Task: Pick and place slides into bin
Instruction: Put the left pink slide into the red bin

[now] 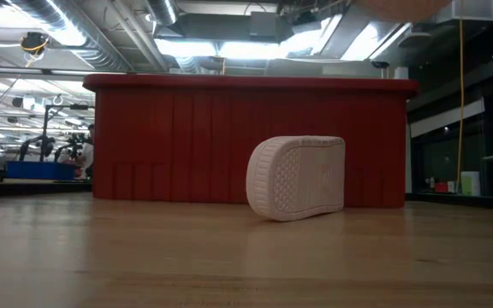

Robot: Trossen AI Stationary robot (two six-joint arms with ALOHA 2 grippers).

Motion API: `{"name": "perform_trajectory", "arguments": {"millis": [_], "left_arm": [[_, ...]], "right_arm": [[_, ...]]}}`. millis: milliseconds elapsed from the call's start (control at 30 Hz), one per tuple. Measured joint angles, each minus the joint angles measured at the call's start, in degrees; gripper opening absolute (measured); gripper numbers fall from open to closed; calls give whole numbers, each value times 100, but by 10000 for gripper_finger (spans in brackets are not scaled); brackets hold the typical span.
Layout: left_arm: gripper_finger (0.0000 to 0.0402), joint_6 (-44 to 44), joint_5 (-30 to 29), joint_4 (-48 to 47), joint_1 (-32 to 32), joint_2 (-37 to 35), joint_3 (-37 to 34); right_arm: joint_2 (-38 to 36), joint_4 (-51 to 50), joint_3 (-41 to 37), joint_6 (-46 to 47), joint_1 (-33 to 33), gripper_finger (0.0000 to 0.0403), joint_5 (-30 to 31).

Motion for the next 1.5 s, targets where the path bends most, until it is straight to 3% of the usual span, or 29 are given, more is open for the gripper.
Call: {"name": "perform_trajectory", "arguments": {"millis": [467,833,1500], "left_arm": [[2,218,191,139,61,2,-2],[2,169,235,201,285,4,-2],[2,19,425,-97,538,-57,0]], "right_arm": [[190,681,0,-494,-238,98,-12],[190,661,0,-487,-231,99,-670],[187,641,0,-468,-223,99,-442]]}}
